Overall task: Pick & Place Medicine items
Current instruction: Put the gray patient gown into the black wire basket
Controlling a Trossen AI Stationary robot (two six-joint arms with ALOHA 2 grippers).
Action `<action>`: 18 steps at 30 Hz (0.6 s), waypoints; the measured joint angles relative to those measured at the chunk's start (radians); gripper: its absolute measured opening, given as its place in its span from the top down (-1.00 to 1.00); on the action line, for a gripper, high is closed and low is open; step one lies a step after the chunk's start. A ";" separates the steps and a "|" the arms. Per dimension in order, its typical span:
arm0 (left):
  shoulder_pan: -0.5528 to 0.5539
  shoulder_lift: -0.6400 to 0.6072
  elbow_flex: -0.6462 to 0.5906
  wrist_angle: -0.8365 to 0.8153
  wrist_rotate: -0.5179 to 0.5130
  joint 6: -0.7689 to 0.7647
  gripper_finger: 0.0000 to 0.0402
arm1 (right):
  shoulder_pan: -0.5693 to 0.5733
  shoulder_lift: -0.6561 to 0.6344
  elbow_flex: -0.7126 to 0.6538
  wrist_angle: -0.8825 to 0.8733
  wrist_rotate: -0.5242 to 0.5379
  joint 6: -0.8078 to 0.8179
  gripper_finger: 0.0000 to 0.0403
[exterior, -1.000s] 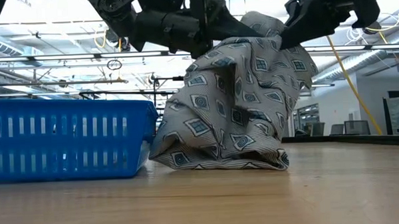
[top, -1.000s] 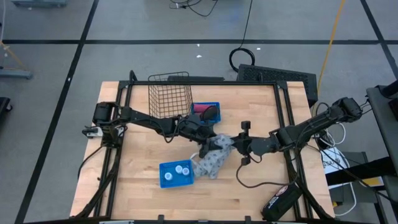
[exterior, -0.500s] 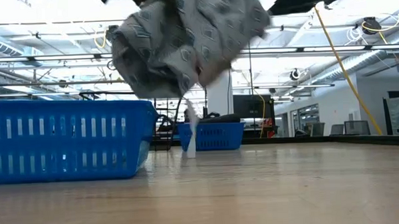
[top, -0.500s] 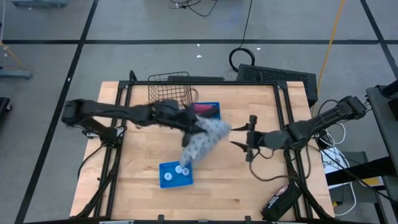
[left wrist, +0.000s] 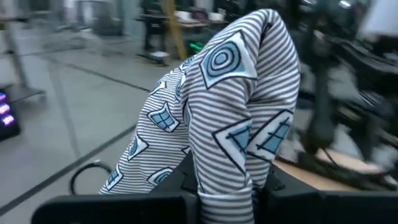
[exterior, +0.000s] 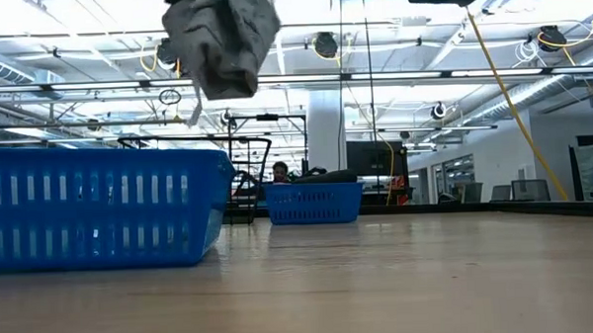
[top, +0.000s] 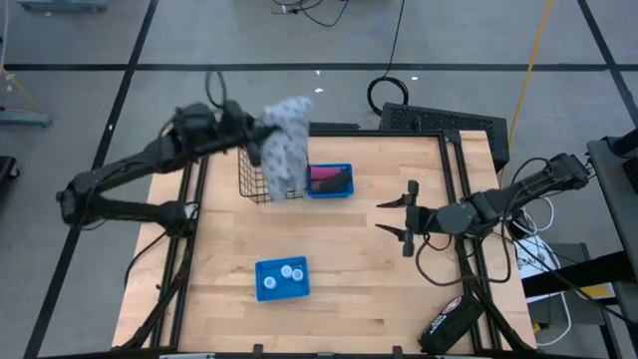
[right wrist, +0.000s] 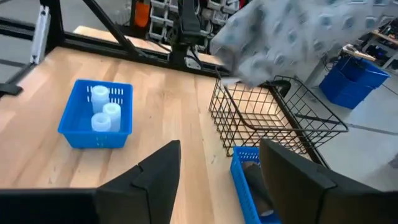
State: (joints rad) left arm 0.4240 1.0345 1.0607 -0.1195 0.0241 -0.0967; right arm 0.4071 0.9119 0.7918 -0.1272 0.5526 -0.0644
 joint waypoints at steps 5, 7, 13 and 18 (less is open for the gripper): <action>0.248 -0.018 -0.073 0.091 0.082 -0.133 0.73 | -0.012 0.027 0.000 -0.008 -0.002 -0.001 0.00; 0.331 -0.008 -0.116 0.128 0.108 -0.216 0.73 | -0.015 0.043 0.000 -0.012 -0.003 -0.001 0.00; 0.446 0.084 -0.283 0.290 0.238 -0.405 0.73 | -0.015 0.080 0.000 -0.014 -0.003 -0.002 0.01; 0.451 0.174 -0.370 0.383 0.257 -0.455 0.73 | -0.015 0.096 0.000 -0.013 -0.003 -0.007 0.01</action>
State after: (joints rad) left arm 0.8748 1.2084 0.6909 0.2632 0.2811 -0.5517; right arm 0.3916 1.0079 0.7918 -0.1401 0.5499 -0.0709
